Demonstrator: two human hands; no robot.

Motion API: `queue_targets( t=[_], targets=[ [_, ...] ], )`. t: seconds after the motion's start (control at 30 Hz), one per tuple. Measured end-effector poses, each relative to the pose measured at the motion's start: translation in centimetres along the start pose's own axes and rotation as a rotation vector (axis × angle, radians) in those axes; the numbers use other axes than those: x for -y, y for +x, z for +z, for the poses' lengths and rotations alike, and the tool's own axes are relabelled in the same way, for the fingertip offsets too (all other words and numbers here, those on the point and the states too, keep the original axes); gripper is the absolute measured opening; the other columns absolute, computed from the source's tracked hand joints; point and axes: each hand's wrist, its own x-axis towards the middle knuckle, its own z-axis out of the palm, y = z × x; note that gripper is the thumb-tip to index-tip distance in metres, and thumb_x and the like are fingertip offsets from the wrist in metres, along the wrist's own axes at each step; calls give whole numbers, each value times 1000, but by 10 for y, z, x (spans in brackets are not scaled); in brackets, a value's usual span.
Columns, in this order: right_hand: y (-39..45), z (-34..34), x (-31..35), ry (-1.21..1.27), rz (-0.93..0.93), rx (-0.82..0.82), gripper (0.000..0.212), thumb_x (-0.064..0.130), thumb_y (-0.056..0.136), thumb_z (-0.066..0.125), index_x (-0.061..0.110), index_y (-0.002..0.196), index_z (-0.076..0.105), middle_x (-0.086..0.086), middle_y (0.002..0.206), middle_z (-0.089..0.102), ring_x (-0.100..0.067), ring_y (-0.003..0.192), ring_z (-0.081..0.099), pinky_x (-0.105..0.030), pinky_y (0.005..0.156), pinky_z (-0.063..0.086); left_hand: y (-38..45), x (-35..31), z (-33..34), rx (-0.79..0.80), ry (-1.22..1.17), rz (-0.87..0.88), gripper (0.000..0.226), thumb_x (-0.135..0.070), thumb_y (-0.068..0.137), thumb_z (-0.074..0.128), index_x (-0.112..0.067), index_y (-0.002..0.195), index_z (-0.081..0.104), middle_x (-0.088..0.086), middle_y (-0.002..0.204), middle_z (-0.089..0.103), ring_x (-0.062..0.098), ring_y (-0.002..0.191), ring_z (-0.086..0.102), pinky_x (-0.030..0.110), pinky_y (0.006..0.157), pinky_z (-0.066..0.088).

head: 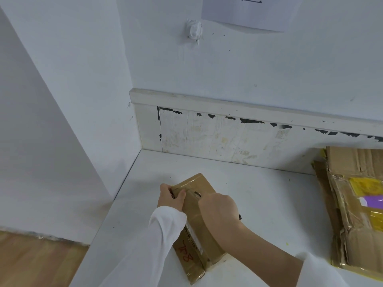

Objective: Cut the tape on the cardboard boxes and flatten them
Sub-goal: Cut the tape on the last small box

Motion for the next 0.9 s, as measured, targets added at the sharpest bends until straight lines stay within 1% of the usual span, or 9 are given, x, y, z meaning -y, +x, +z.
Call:
queue_targets(
  t=[0.07, 0.13, 0.27, 0.33, 0.43, 0.67, 0.73, 0.8, 0.9],
  targets=[
    [-6, 2, -2, -5, -1, 15, 27, -10, 92, 41, 6, 109, 54, -10, 82, 47, -24, 95, 60, -23, 46, 24, 0, 0, 0, -6, 8, 1, 24, -24, 94, 54, -12, 99, 34, -1, 80, 45, 15, 68, 49, 25, 55, 38],
    [-13, 6, -5, -11, 10, 24, 32, -10, 92, 42, 1, 121, 51, -11, 84, 48, -22, 86, 58, -23, 47, 27, -1, 1, 0, -9, 19, 7, 23, -24, 94, 53, -11, 98, 35, 1, 80, 44, 16, 66, 48, 24, 54, 38],
    [-32, 17, -8, 12, 49, 39, 54, -8, 92, 44, 0, 142, 26, -9, 65, 30, -21, 77, 59, -23, 46, 30, -2, 1, -3, 13, 57, 21, 22, -25, 94, 53, -11, 98, 36, 4, 79, 47, 19, 62, 50, 27, 54, 42],
    [-40, 19, -8, 8, 42, 54, 56, -9, 92, 44, 1, 144, 23, -8, 64, 28, -19, 66, 55, -23, 42, 25, 0, -2, -5, 31, 118, 36, 22, -26, 94, 52, -11, 99, 36, 5, 78, 48, 21, 61, 50, 28, 57, 41],
    [-46, 20, -7, 10, 44, 48, 53, -8, 93, 43, -1, 142, 24, -7, 65, 28, -14, 49, 31, -22, 41, 24, 5, -7, -10, 68, 270, 72, 22, -27, 94, 52, -11, 97, 37, 1, 74, 44, 14, 61, 46, 27, 55, 34],
    [-72, 29, -13, 103, 26, 86, 65, -12, 94, 35, 1, 149, 3, -6, 66, 23, -17, 52, 33, -23, 42, 24, 7, -10, -10, 70, 297, 34, 22, -27, 94, 52, -10, 98, 38, 1, 75, 45, 14, 61, 47, 27, 56, 36],
    [-80, 32, -17, 125, 20, 106, 64, -13, 93, 34, 3, 149, 7, -6, 65, 23, -19, 56, 41, -21, 33, 29, 8, -10, -9, 70, 295, 21, 22, -27, 94, 52, -10, 98, 38, 2, 75, 46, 17, 62, 47, 29, 63, 38],
    [-86, 36, -19, 152, 20, 114, 60, -14, 92, 33, 2, 147, 16, -5, 64, 23, -17, 51, 32, -16, 25, 31, 8, -11, -9, 64, 294, 14, 22, -27, 94, 53, -10, 98, 39, 3, 74, 46, 17, 62, 47, 29, 62, 37],
    [-93, 42, -21, 137, 27, 104, 57, -14, 90, 32, 1, 145, 20, -3, 65, 23, -18, 53, 31, -25, 39, 24, 6, -11, -8, 49, 284, 19, 21, -25, 94, 53, -9, 96, 40, 3, 72, 47, 17, 60, 47, 28, 58, 36]
  ],
)
